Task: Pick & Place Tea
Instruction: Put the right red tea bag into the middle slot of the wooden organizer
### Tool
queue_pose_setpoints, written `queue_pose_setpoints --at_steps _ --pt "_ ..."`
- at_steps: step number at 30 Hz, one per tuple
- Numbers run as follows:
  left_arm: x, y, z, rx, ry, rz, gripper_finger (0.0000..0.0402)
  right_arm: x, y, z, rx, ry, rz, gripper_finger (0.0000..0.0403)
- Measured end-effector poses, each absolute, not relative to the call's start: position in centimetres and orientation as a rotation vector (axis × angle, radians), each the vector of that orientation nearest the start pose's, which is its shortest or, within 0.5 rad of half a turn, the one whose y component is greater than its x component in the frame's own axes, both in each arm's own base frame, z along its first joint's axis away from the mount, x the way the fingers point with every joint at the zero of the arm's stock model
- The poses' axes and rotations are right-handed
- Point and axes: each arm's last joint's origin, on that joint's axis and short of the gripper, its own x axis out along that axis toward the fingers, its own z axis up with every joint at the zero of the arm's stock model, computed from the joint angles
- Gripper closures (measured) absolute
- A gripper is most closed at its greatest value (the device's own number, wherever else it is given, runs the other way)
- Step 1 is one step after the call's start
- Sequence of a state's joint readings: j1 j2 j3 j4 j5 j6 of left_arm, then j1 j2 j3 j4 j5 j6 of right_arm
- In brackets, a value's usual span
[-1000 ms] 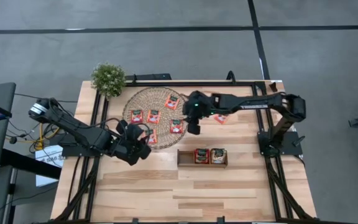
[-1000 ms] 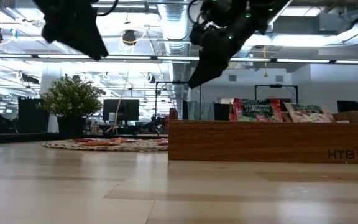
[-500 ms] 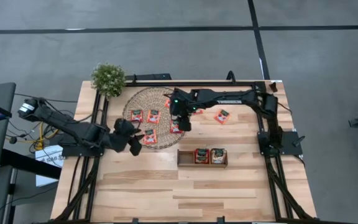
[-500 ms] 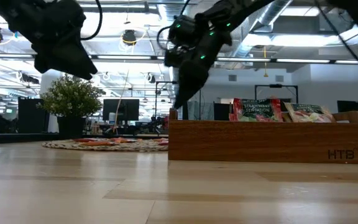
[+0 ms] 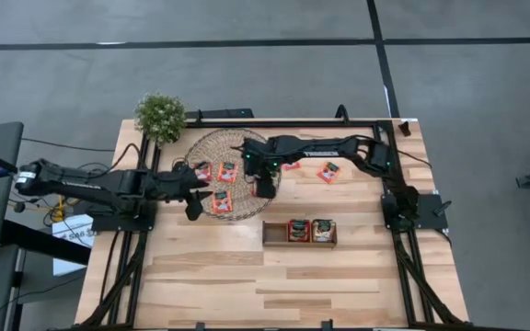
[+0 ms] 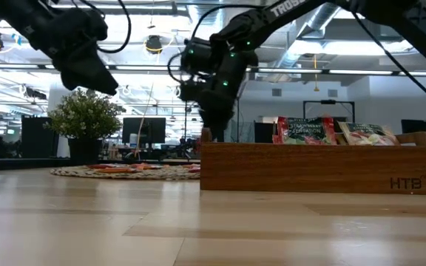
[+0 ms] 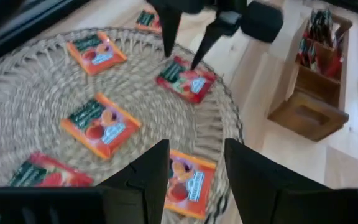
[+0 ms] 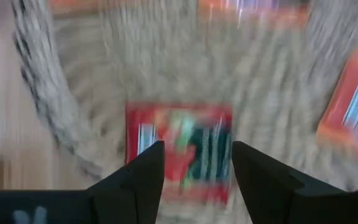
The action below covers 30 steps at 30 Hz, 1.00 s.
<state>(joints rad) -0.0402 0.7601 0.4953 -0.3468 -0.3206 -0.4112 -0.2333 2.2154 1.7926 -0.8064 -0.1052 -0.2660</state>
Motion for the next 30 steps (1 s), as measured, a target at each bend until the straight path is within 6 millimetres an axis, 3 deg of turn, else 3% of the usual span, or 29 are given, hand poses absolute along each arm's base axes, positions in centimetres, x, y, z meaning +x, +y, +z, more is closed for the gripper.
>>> queue_pose_setpoints --at_steps 2,14,19,24,30 --pt "15.9 0.4 22.4 -0.282 0.541 0.396 0.0255 45.4 -10.7 17.5 -0.026 1.182 0.034 0.0226" --pt "15.8 0.5 22.4 -0.308 0.537 0.419 0.0255 44.2 -12.3 16.9 0.048 1.274 -0.01 0.0219" --pt "15.9 0.5 22.4 -0.308 0.534 0.421 0.0255 44.3 -12.2 16.7 0.043 1.281 0.001 0.0224" --pt "15.9 0.6 22.4 -0.306 0.532 0.427 0.0255 44.5 -11.9 14.3 0.054 1.348 0.018 0.0227" --pt "15.8 0.6 22.4 -0.306 0.532 0.427 0.0255 44.5 -11.7 14.0 0.058 1.357 0.018 0.0238"
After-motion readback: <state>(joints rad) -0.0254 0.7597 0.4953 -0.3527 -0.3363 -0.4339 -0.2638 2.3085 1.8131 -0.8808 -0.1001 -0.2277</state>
